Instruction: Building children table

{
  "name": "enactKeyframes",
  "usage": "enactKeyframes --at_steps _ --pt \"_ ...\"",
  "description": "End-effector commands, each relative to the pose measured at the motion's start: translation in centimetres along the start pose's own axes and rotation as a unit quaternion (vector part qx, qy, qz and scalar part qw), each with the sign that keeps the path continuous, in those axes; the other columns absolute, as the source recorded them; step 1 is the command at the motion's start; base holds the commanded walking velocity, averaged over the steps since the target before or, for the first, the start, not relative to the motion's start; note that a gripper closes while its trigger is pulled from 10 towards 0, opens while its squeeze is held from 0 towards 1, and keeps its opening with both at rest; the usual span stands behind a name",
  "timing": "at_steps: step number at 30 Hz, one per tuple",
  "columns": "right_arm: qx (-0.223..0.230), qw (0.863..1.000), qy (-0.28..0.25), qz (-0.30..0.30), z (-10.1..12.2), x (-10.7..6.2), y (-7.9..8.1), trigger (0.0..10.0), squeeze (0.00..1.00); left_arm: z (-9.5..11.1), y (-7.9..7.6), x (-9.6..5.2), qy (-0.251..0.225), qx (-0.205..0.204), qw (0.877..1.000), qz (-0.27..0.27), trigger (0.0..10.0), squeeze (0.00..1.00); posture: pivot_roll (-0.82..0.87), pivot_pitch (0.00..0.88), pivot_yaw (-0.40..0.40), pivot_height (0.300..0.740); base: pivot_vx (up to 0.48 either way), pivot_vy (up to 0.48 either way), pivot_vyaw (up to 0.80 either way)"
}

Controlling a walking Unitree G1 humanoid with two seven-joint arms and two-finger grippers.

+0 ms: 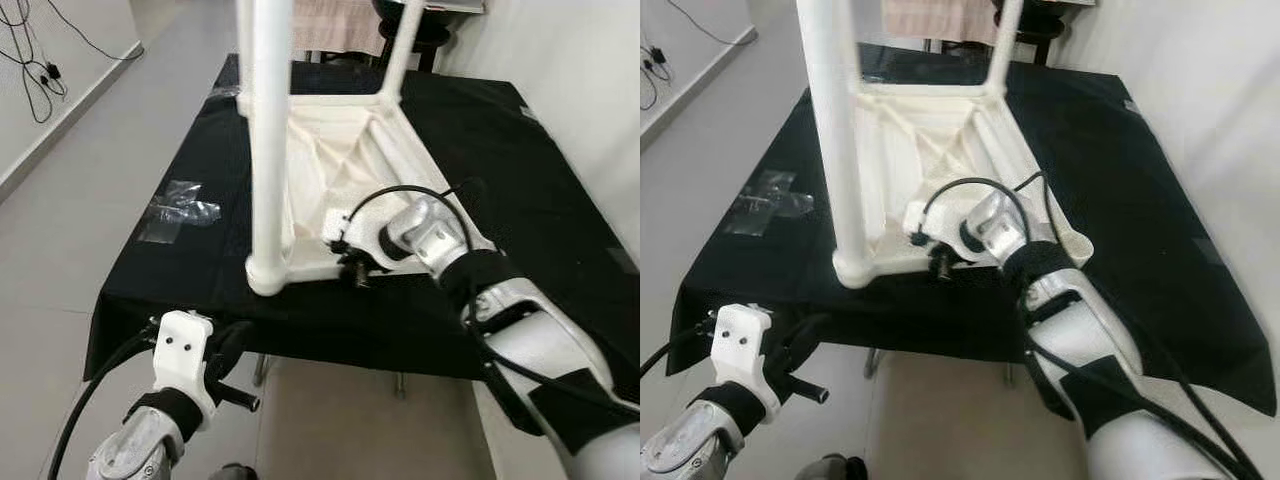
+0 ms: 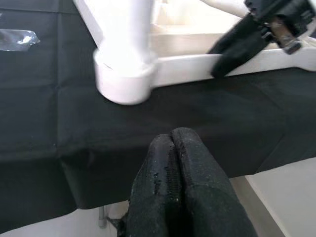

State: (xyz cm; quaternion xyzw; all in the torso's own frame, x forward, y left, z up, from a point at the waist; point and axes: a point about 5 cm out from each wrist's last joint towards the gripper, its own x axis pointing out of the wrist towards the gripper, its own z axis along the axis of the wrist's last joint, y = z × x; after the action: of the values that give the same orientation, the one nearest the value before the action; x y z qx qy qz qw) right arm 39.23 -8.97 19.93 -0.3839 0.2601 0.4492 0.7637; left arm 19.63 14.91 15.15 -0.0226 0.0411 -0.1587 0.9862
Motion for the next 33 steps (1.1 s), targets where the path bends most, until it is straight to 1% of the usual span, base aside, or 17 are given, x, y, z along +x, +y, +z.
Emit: enactKeyframes --at_steps 1,2,3,4,7,11,12,15,19,23,24,26,27,28,31,32,33 --pt "0.027 0.995 -0.078 -0.058 2.3 -0.5 -0.7 6.6 0.0 -0.5 0.0 0.0 0.011 0.0 1.0 -0.007 10.0 0.0 0.03 0.111 -0.07 0.74 0.0 0.0 0.0" --pt "0.027 0.995 -0.078 -0.058 2.3 -0.5 -0.7 6.6 0.0 -0.5 0.0 0.0 0.011 0.0 1.0 -0.007 10.0 0.0 0.03 0.111 -0.07 0.74 0.0 0.0 0.0" --pt "0.018 0.992 -0.108 -0.057 3.4 -0.3 -0.4 6.6 0.0 -0.5 0.0 0.0 0.011 0.0 1.0 -0.007 10.0 0.0 0.03 0.111 -0.07 0.74 0.0 0.0 0.0" --pt "0.01 0.983 -0.176 -0.051 5.5 -0.1 0.4 10.0 0.0 -0.5 0.0 0.0 0.011 -0.001 1.0 -0.007 10.0 0.0 0.03 0.11 -0.069 0.74 0.0 0.0 0.0" --pt "-0.001 0.947 -0.315 -0.061 9.4 0.2 2.4 10.0 0.0 -0.4 0.0 0.1 0.01 -0.001 1.0 -0.006 10.0 0.0 0.03 0.109 -0.068 0.74 0.0 0.0 0.0" --pt "-0.001 0.947 -0.316 -0.049 9.6 0.7 3.2 10.0 0.0 -0.4 0.0 0.2 0.009 -0.001 1.0 -0.006 10.0 0.0 0.03 0.109 -0.068 0.74 0.0 0.0 0.0" --pt "0.004 0.948 -0.315 -0.047 9.6 1.0 3.5 10.0 1.0 -0.4 0.0 0.2 0.009 0.0 1.0 -0.006 10.0 0.0 0.03 0.108 -0.068 0.74 0.0 0.0 0.0" --pt "0.014 0.948 -0.313 -0.045 9.6 1.4 3.9 10.0 1.0 -0.4 0.0 0.2 0.008 0.001 1.0 -0.006 10.0 0.0 0.03 0.108 -0.068 0.74 0.0 0.0 0.0" --pt "0.056 0.936 -0.335 -0.092 8.6 0.7 2.6 10.0 1.0 -0.4 0.1 0.3 0.006 0.003 1.0 -0.004 10.0 0.0 0.02 0.105 -0.064 0.74 0.0 0.0 0.0" --pt "0.059 0.933 -0.335 -0.12 6.8 0.0 1.8 10.0 1.0 -0.3 0.1 0.5 0.005 0.005 1.0 -0.004 10.0 0.0 0.01 0.102 -0.059 0.74 0.0 0.0 0.0" --pt "0.103 0.919 -0.347 -0.155 5.9 -0.9 0.8 10.0 1.0 -0.3 0.2 0.6 0.004 0.011 1.0 -0.005 10.0 0.0 0.01 0.101 -0.056 0.74 0.0 0.0 0.0" --pt "0.116 0.915 -0.35 -0.164 5.7 -1.2 0.6 10.0 1.0 -0.3 0.3 0.7 0.003 0.013 1.0 -0.005 10.0 0.0 0.01 0.099 -0.056 0.74 0.0 0.0 0.0" --pt "0.134 0.905 -0.357 -0.19 5.3 -1.8 0.0 10.0 1.0 -0.2 0.4 0.8 0.002 0.019 1.0 -0.003 10.0 0.0 0.0 0.097 -0.055 0.74 0.0 0.0 0.0" --pt "0.139 0.895 -0.366 -0.216 5.1 -2.3 -0.5 10.0 1.0 -0.1 0.5 0.9 0.0 0.026 1.0 -0.001 10.0 0.0 0.0 0.095 -0.055 0.74 0.0 0.0 0.0" --pt "0.131 0.884 -0.372 -0.251 4.1 -3.4 -0.7 10.0 1.0 0.2 0.8 1.1 -0.007 0.038 0.999 0.008 10.0 0.0 0.0 0.088 -0.055 0.74 0.0 0.0 0.0" --pt "0.103 0.884 -0.374 -0.261 3.6 -3.8 -0.3 10.0 0.36 0.3 1.0 1.3 -0.009 0.045 0.999 0.01 10.0 0.0 -0.01 0.085 -0.053 0.74 0.0 0.0 0.0" --pt "0.085 0.884 -0.375 -0.266 3.4 -4.1 0.0 10.0 0.36 0.4 1.1 1.4 -0.011 0.049 0.999 0.012 10.0 0.0 -0.01 0.083 -0.052 0.74 0.0 0.0 0.0"
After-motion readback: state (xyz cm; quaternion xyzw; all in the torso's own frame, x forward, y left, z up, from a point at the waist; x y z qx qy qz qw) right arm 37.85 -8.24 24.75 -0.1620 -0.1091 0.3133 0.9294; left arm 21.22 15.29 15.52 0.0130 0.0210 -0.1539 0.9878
